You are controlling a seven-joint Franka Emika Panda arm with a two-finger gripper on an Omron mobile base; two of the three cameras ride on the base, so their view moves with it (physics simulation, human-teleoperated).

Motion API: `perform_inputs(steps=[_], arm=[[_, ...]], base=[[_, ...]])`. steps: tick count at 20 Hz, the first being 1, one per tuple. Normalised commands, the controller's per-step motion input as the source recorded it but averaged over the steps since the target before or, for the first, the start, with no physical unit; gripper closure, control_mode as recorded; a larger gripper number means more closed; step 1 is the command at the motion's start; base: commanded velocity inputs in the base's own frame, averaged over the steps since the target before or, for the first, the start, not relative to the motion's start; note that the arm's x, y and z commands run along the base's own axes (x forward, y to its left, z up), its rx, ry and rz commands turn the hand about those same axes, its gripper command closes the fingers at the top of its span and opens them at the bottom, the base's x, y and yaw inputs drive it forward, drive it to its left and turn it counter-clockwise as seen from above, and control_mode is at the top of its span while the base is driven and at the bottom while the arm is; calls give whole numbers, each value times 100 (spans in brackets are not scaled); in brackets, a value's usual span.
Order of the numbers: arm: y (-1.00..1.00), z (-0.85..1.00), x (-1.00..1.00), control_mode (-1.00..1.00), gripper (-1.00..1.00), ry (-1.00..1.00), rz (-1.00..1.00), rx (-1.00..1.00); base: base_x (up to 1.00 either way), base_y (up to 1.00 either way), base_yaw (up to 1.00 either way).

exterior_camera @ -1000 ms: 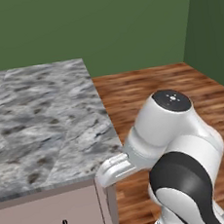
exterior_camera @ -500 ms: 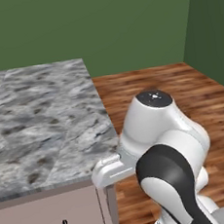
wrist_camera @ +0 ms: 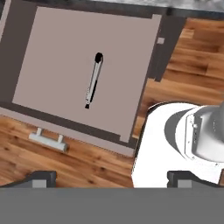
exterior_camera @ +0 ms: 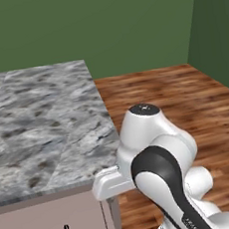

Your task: Take the tongs from the drawer on the left and place them on the dining counter next to the tray containing the kebab skewer.

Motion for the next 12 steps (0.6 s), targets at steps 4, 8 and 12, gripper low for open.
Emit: perform_inputs(steps=[4,8,12], arm=[[22,-32,7,-100,-100,6,0,0],[27,-36,7,-100,-100,1,0,0],[25,-36,7,-100,-100,0,0,-5]], base=[[0,0,0],[0,0,0],[0,0,0]])
